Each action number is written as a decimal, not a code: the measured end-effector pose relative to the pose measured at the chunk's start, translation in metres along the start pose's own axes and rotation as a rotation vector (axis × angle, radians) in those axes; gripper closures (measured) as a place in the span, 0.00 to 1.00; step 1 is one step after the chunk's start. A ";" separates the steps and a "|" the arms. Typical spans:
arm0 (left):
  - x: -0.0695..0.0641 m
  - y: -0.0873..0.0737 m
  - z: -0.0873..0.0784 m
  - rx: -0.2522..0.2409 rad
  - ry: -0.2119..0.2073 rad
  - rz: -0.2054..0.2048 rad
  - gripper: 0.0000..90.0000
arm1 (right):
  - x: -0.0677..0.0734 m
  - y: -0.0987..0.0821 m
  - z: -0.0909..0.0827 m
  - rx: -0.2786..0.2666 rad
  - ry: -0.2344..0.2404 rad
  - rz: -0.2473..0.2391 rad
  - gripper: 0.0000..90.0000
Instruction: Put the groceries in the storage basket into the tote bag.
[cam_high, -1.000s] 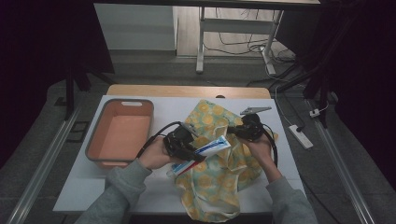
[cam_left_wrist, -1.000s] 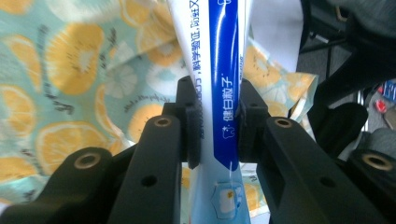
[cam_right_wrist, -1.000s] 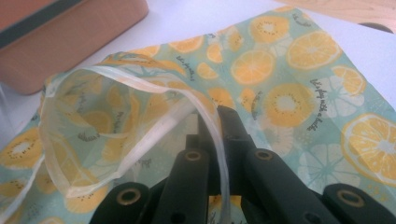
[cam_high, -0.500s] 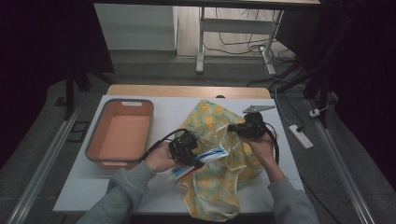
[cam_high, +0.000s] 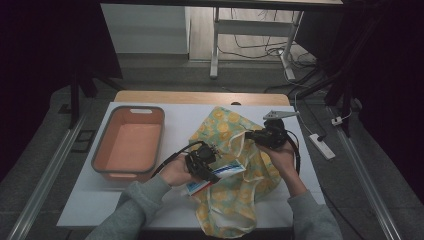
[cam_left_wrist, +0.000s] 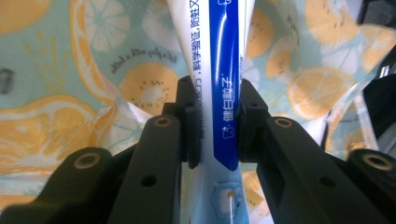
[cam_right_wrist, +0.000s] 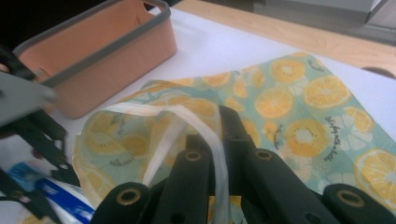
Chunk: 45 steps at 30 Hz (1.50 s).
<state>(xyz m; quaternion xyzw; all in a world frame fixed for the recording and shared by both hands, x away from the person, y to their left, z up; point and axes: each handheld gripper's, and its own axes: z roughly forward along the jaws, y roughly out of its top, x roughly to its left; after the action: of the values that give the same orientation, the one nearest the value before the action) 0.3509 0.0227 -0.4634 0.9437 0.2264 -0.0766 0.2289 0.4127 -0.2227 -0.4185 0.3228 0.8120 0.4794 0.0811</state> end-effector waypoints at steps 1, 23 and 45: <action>0.001 0.000 0.000 -0.002 0.000 -0.005 0.83 | 0.001 0.001 -0.002 -0.006 0.001 -0.001 0.98; 0.012 0.008 0.000 -0.029 0.037 -0.065 0.83 | 0.008 0.006 -0.013 -0.058 0.064 0.022 0.99; 0.019 0.054 0.031 -0.213 0.012 -0.190 0.82 | 0.020 0.007 -0.004 -0.061 0.143 0.042 0.99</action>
<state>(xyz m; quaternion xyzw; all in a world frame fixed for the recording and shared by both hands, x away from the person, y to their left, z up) 0.3916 -0.0266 -0.4745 0.8888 0.3229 -0.0679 0.3180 0.3987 -0.2110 -0.4073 0.3021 0.7937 0.5275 0.0224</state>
